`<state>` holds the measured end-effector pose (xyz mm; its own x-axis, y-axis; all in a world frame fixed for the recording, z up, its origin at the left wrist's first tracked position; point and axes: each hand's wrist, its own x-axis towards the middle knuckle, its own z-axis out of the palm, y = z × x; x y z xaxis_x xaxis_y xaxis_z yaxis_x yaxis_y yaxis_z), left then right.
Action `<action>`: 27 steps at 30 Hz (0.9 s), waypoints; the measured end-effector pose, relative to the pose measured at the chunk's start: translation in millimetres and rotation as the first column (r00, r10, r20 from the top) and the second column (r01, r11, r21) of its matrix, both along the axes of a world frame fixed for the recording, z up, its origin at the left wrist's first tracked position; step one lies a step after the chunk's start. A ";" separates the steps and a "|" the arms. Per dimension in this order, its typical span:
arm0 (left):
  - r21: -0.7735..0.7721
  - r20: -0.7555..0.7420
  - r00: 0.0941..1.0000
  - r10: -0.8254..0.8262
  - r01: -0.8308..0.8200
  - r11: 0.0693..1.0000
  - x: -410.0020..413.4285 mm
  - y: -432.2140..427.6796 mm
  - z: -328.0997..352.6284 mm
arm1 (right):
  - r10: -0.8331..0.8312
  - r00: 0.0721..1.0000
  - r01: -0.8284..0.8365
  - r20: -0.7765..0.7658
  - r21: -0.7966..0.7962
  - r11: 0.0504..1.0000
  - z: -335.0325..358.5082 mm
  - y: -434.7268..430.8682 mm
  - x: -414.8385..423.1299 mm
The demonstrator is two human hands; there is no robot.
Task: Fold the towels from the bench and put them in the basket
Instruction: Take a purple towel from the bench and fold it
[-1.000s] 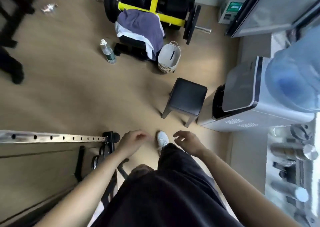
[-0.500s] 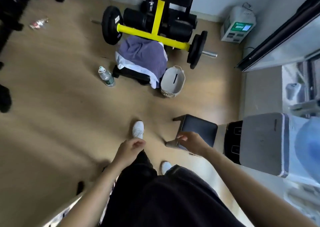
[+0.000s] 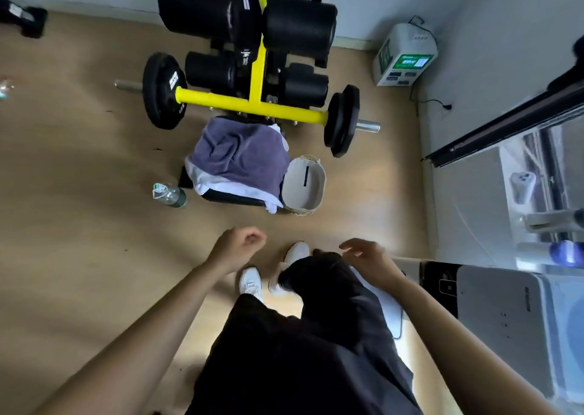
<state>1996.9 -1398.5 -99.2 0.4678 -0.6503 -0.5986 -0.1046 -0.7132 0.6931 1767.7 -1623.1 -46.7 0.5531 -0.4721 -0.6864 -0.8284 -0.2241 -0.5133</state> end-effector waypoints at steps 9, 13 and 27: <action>0.122 0.017 0.993 0.113 -0.114 0.986 80.4 -116.8 -86.6 | 0.044 0.999 -0.043 -0.015 0.086 0.995 -87.8 -105.5 113.3; 0.183 0.106 0.967 0.232 -0.248 0.951 113.9 -138.0 -131.6 | 0.240 0.971 -0.234 -0.020 0.150 0.961 -145.9 -136.0 188.0; 0.283 0.664 0.748 -0.010 -0.239 0.929 230.8 -107.8 -256.6 | 0.550 0.833 -0.540 0.059 -0.134 0.831 -297.9 -95.5 386.6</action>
